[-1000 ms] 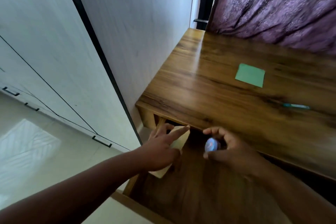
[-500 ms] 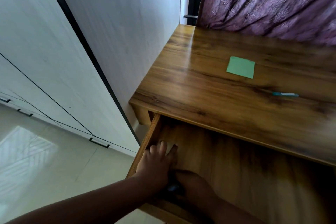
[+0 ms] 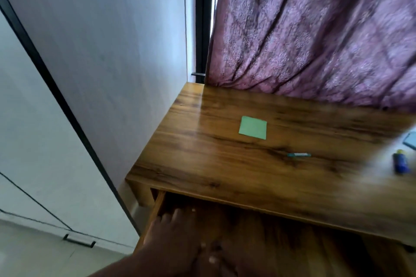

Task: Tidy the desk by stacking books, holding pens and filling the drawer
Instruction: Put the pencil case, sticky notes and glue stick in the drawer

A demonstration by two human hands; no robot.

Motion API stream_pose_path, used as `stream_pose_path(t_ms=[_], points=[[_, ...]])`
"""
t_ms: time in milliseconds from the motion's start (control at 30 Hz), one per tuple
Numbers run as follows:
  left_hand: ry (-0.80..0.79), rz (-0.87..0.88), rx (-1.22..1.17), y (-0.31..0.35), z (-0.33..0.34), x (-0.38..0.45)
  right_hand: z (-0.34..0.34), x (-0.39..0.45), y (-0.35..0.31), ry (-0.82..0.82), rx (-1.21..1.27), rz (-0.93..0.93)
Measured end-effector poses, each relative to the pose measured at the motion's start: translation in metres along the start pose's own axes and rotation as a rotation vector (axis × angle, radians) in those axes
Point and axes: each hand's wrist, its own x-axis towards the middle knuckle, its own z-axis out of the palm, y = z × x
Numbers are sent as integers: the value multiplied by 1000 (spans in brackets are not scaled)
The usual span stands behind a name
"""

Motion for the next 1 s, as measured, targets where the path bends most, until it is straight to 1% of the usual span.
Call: stream_pose_path(t_ms=[33,67,100,167,200,233,300,333,400,467,567,667,767,833,900,1000], points=[[89,80,-20,1,-18,11,-17,-5,5,180,-3,-15],[155,145,-44,8,-43,20,-35,-9,14,325,4,9],[229,230,-32,16,-64,33,-62,-14,22,529,-26,-24],[314,322,-56,38,-104,64,-108,-16,31,739,-41,43],[343,342,-83,50,-120,84,-129,-12,40,739,-81,114],[381,344,-95,62,-132,107,-143,-4,57,702,-131,201],[377,288,-92,80,-145,155,-164,8,86,590,-236,356],[345,258,-79,89,-147,178,-170,12,99,559,-259,436],[299,209,-42,103,-146,214,-176,15,122,538,-263,515],[288,181,-15,113,-143,238,-178,18,134,515,-254,546],[270,152,11,122,-134,260,-178,22,146,475,-250,554],[256,148,-17,128,-124,266,-179,24,151,448,-226,553],[295,130,-57,131,-114,266,-177,22,152,508,-270,487],[312,149,-8,131,-112,257,-172,15,148,517,-278,425],[310,190,40,127,-109,238,-164,1,137,434,-254,374],[317,265,72,115,-90,197,-147,-24,120,311,-290,310]])
